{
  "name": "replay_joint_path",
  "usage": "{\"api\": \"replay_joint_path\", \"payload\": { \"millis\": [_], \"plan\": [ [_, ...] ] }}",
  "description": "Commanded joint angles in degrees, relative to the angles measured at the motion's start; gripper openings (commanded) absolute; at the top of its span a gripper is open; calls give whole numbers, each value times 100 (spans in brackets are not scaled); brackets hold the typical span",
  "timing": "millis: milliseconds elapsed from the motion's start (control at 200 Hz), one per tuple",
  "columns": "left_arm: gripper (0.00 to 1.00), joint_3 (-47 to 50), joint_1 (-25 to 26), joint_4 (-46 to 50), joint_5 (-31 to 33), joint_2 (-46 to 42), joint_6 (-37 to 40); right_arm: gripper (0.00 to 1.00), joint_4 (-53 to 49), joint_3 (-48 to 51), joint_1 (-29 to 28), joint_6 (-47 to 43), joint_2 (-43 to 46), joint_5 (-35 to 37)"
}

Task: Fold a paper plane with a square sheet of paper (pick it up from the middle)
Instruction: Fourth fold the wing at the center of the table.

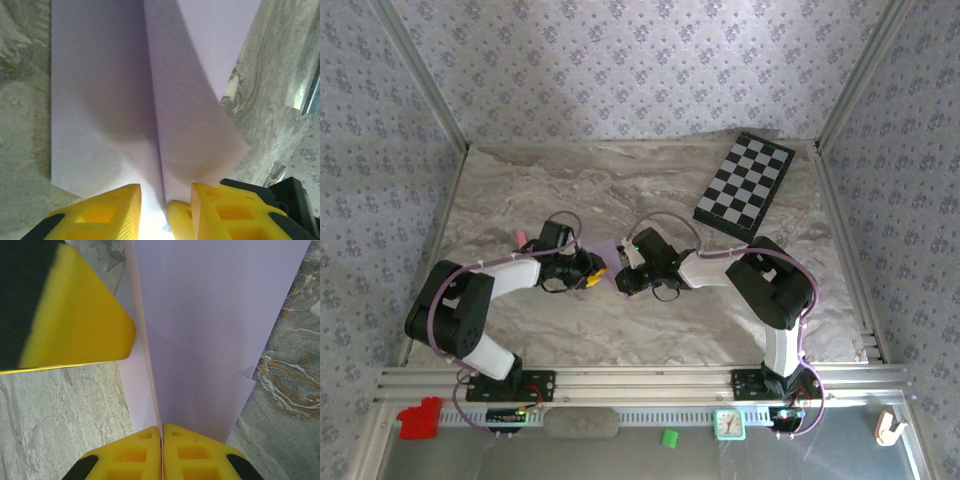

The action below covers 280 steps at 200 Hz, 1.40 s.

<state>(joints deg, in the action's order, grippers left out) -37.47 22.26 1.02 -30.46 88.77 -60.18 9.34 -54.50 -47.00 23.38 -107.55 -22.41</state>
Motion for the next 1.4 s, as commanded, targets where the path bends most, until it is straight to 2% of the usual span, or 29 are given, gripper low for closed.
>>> {"api": "replay_joint_path", "payload": {
  "millis": [0,395,625,750,1084,1394],
  "plan": [
    [33,-178,33,-31,-96,150,243,9,68,80,34,97,-118,-127],
    [37,-368,72,382,27,448,414,10,6,88,62,93,-126,-78],
    [38,-467,94,731,184,665,470,15,-85,70,78,205,9,-7],
    [40,-541,119,1000,331,720,514,21,-284,41,68,329,159,128],
    [45,-782,261,1725,718,986,466,26,-602,-26,-87,508,443,560],
    [46,-848,331,1819,752,1125,411,29,-861,-111,-258,605,533,1008]
  ]
}}
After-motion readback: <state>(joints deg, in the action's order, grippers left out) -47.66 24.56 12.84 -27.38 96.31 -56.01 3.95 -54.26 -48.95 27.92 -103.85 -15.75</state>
